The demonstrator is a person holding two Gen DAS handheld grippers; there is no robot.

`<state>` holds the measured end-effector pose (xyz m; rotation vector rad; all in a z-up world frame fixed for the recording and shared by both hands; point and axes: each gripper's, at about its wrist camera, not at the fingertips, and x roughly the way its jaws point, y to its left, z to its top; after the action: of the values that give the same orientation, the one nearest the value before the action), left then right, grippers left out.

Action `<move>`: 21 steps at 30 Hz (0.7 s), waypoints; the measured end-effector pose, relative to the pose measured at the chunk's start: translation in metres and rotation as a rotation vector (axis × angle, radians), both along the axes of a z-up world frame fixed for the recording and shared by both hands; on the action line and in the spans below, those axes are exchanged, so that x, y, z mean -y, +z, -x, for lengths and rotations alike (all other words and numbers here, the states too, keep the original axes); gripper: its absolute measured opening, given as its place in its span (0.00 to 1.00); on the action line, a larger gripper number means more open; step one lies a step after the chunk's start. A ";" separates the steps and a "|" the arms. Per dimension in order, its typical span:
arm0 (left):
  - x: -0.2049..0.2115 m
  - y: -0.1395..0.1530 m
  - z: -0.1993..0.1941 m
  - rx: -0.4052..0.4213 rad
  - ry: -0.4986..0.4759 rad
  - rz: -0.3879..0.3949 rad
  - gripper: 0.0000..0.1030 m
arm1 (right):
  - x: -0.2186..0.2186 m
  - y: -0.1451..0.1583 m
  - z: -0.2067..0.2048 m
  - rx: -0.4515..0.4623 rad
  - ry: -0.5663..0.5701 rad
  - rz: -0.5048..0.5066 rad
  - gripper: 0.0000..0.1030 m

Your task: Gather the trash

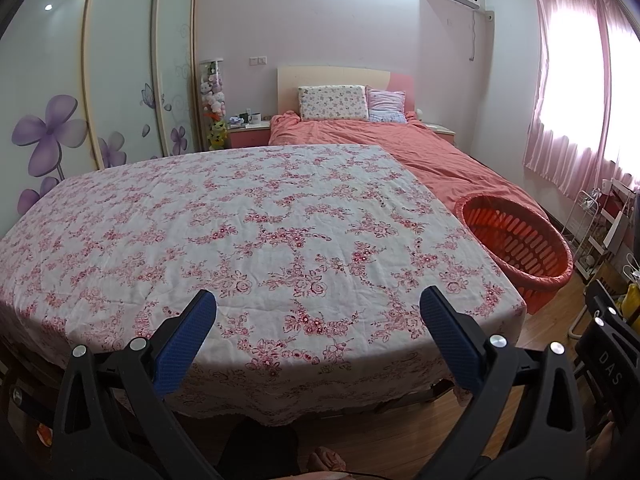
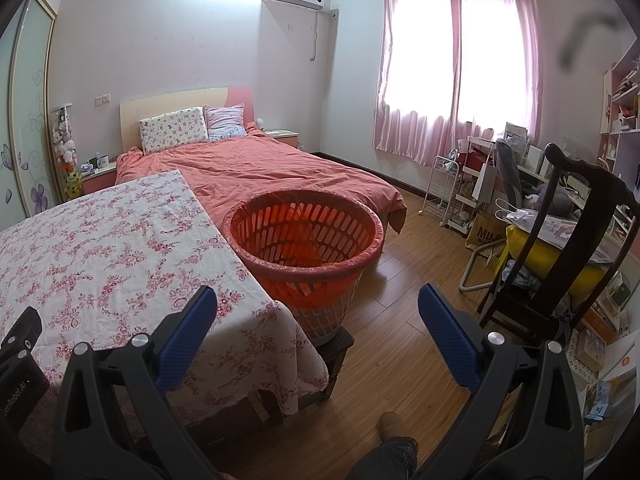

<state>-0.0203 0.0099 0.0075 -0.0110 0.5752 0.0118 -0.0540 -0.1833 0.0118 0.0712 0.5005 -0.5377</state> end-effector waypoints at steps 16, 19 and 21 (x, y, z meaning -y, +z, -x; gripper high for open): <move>0.000 0.000 0.000 -0.001 -0.001 -0.001 0.98 | 0.000 0.000 0.000 -0.001 0.000 -0.003 0.95; 0.000 0.000 0.000 0.000 0.000 -0.002 0.98 | 0.000 0.000 -0.001 -0.001 0.001 -0.003 0.95; -0.001 -0.001 0.000 0.000 0.001 -0.002 0.98 | 0.000 -0.001 0.000 -0.001 0.001 -0.003 0.95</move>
<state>-0.0208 0.0113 0.0067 -0.0092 0.5751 0.0138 -0.0543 -0.1833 0.0111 0.0734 0.5021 -0.5362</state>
